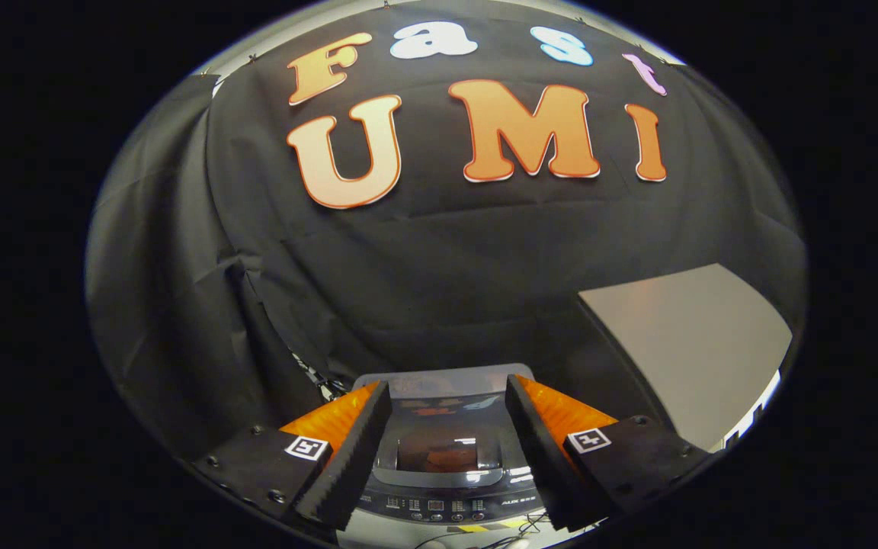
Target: Put the clothes into the washing machine and then close the washing machine lid.
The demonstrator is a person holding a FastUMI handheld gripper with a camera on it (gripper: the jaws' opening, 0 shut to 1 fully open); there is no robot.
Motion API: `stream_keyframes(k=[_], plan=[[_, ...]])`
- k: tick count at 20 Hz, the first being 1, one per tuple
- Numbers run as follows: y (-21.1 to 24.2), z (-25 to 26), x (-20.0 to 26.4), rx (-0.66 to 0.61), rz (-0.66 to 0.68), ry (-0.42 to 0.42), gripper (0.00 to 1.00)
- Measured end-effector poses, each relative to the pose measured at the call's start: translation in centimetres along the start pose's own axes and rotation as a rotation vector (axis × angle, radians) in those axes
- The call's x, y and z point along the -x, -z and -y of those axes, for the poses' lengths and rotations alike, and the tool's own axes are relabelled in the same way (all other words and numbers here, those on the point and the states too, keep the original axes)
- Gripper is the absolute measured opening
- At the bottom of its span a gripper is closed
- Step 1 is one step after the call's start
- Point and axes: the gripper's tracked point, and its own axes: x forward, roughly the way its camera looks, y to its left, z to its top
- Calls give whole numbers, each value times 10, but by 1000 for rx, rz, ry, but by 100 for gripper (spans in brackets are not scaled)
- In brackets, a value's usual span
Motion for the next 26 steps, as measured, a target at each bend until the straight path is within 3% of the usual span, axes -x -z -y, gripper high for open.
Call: stream_keyframes(k=[7, 13, 21, 26], plan=[[-73, 18, 72, 27, 127, -5, 98], [-129, 46, 165, 56, 247, 32, 98], [-151, 99, 277, 66, 371, 131, 98], [-152, 127, 318, 95, 418, 170, 98]])
